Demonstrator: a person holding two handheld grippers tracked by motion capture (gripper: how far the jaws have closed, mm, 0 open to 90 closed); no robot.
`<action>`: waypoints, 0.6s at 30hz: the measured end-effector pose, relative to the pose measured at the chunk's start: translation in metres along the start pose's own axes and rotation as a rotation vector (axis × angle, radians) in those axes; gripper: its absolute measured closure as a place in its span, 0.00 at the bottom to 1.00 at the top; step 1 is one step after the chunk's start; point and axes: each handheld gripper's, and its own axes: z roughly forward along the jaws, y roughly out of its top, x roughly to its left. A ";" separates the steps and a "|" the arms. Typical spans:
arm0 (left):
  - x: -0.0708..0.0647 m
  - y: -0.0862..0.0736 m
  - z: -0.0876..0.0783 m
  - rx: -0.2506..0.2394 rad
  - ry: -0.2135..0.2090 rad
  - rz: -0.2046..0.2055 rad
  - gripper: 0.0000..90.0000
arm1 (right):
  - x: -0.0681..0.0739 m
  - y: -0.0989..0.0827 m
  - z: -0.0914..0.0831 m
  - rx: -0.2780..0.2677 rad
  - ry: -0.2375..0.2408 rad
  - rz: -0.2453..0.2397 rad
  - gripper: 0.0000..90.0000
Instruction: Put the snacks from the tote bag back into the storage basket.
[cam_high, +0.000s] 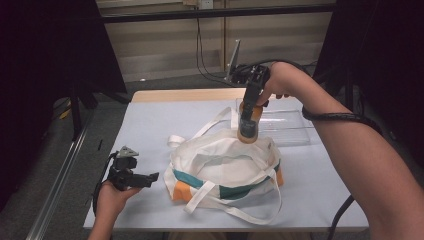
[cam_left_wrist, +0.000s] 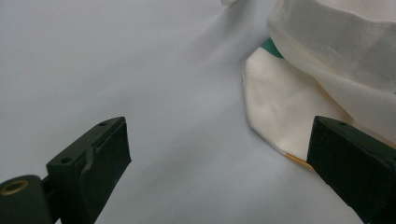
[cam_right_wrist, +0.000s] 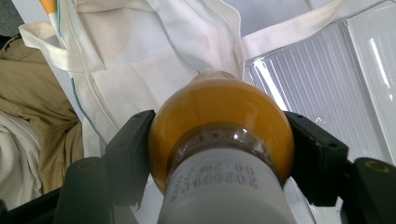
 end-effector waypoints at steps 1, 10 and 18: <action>0.000 0.000 0.000 -0.002 0.000 -0.003 0.06 | -0.001 0.000 -0.001 0.002 0.000 0.002 0.34; 0.002 0.000 -0.001 0.014 0.007 0.003 0.06 | -0.011 -0.001 -0.007 0.006 -0.005 0.015 0.34; 0.002 0.000 -0.001 0.011 0.013 0.005 0.06 | -0.021 0.001 -0.006 0.009 -0.004 0.012 0.34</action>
